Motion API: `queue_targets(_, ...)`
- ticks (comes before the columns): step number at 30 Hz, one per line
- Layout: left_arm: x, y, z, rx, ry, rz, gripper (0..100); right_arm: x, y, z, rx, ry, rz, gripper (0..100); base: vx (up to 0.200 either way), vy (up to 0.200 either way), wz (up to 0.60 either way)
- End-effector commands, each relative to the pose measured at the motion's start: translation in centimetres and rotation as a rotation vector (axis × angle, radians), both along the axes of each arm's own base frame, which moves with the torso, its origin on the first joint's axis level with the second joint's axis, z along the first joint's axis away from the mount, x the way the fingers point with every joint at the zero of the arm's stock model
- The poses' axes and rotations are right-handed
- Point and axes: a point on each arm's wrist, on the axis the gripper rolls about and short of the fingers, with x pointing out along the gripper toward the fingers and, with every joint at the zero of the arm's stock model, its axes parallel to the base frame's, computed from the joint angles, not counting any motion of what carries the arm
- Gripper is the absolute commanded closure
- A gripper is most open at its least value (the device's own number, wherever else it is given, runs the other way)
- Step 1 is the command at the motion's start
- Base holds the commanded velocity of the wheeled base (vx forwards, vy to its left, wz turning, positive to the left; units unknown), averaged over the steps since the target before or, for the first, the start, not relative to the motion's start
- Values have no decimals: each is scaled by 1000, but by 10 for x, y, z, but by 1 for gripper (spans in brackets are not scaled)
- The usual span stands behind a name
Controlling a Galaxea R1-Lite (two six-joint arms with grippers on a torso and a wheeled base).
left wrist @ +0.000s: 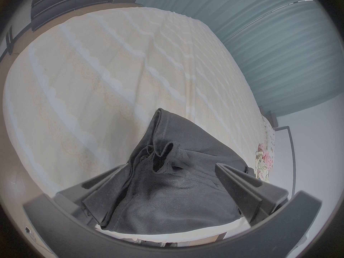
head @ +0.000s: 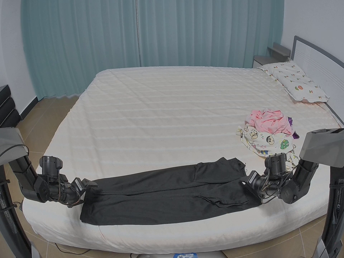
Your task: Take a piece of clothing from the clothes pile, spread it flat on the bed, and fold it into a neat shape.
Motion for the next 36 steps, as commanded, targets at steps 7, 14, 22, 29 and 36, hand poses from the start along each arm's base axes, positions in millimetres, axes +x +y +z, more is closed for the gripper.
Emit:
queue_targets(7,2,1,2,23,-18,0,0,-24,-14,23,18,-4,-29,0,0,0,0)
queue_targets(14,24,4,10,52,-111,53,0,-21,-12,26,33,-64,-17,0,0,0,0)
queue_targets(22,39,6,-4,71,-99,57,0,-22,-11,27,34,-63,-13,0,0,0,0)
queue_targets(29,56,3,-17,100,-101,50,0,-22,-12,26,35,-63,-15,0,0,0,0)
queue_targets(36,57,-1,-24,167,-84,58,100,-22,-12,26,34,-60,-17,0,0,0,0)
